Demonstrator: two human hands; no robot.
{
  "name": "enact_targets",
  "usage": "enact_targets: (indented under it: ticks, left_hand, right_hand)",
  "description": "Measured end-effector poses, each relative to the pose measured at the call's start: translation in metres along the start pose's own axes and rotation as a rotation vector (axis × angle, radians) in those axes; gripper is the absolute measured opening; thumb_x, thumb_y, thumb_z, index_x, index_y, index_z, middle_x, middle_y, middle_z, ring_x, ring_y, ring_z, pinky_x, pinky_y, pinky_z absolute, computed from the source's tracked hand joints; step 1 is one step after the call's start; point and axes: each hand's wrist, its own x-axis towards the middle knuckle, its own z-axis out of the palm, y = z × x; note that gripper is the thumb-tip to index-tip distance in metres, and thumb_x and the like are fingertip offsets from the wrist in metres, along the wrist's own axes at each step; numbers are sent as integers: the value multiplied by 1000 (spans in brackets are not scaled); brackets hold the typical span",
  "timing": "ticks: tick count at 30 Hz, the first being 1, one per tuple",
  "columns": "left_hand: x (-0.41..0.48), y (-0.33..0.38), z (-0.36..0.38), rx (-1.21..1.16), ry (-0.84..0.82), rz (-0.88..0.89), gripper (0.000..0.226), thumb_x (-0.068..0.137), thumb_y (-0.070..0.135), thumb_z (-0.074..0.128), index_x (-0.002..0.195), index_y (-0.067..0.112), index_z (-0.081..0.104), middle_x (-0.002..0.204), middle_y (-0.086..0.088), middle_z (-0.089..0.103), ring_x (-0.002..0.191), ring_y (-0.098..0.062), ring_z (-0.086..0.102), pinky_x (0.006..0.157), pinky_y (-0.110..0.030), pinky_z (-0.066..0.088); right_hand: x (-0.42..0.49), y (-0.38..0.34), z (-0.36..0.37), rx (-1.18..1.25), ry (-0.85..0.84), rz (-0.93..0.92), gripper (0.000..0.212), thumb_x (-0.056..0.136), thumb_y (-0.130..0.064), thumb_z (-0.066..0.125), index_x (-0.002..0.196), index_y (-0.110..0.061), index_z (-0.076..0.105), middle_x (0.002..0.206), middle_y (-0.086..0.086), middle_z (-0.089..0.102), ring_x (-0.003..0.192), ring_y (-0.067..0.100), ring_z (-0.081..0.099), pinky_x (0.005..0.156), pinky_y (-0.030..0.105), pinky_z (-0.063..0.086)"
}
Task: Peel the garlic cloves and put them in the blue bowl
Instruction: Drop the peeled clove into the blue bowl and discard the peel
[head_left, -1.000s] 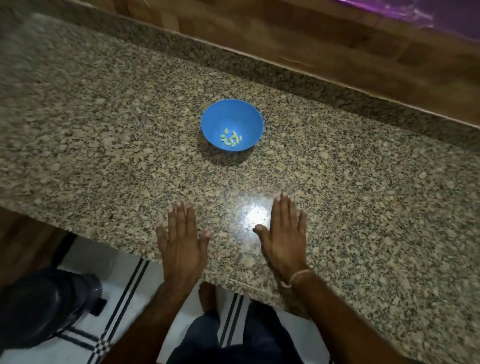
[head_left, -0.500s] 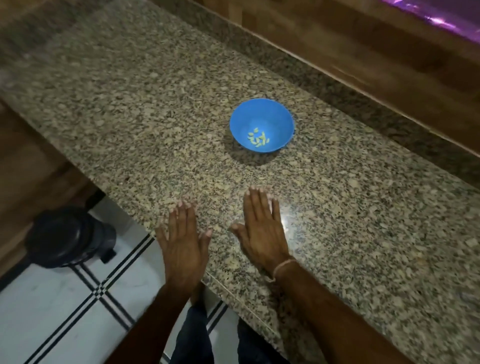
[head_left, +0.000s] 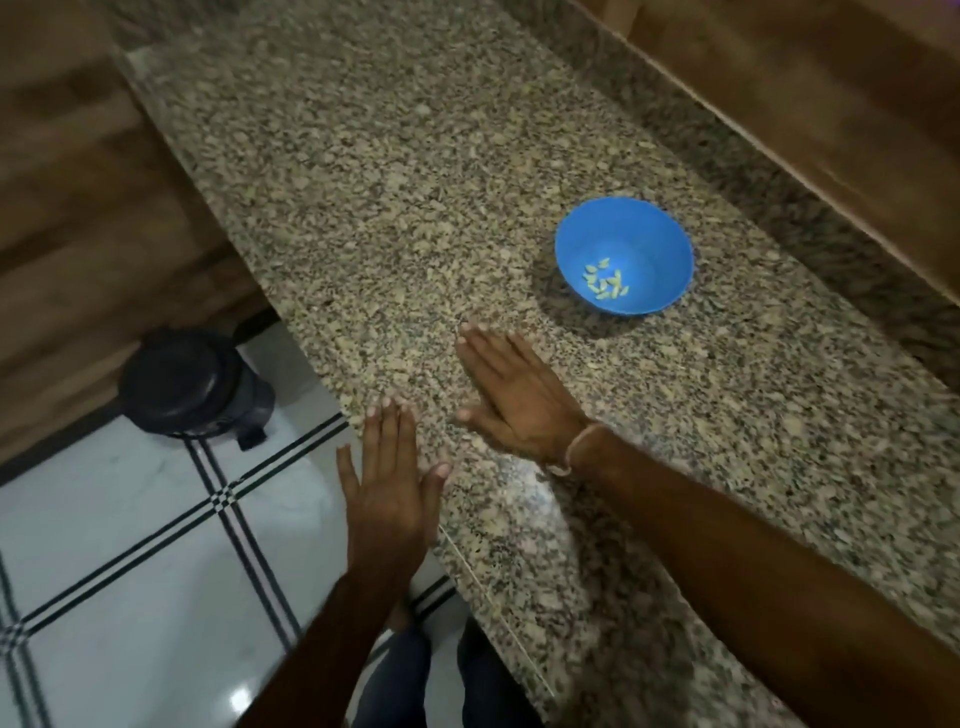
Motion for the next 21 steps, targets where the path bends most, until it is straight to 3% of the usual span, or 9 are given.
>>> enact_targets:
  ticks: [3,5,8,10,12,18,21]
  left_hand:
    - [-4,3,-1,9,6,19,69,105,43,43,161,5,31,171,-15,22,159,-31,18,126,-60,11]
    - [-5,6,-3,18,-12,14,70,106,48,36,162,6,29,171,-14,21,160,-31,15,126,-59,10]
    - [-5,7,-5,14,-71,-7,72,107,54,27,165,11,22,173,-9,15,161,-27,8,127,-55,1]
    - [-5,7,-5,8,-95,-24,73,107,56,27,165,12,22,174,-6,14,161,-26,7,126,-56,1]
    - [-6,8,-4,17,-99,-23,74,107,58,24,165,11,24,174,-6,15,161,-27,8,126,-58,5]
    - [-7,6,-5,4,-127,-8,74,107,57,23,165,11,21,174,-6,10,161,-27,5,124,-62,4]
    - [-4,3,-9,-2,-154,-6,73,107,56,23,166,13,20,174,-4,8,162,-25,2,124,-61,2]
  right_hand:
    - [-51,-22,4,57,13,-65,81,108,-64,28,169,-12,11,177,7,4,164,21,0,132,47,8]
    - [-85,-36,-1,203,37,4,80,108,-60,31,169,-15,6,177,3,-2,164,17,-3,133,46,7]
    - [-128,-48,-3,308,111,321,81,108,-57,31,168,-18,-6,176,-1,-14,163,16,-12,133,42,-3]
    - [-151,-52,6,182,106,537,82,108,-60,25,168,-15,-9,175,3,-19,162,19,-17,132,50,-1]
    - [-157,-57,15,74,61,631,84,108,-63,21,167,-11,-10,175,8,-19,161,23,-20,131,57,2]
    - [-87,-79,18,68,22,519,84,108,-66,8,166,-8,-9,174,13,-21,161,26,-22,130,58,-4]
    - [-72,-74,17,193,78,392,82,110,-62,24,167,-11,-7,174,10,-19,161,21,-20,132,51,-5]
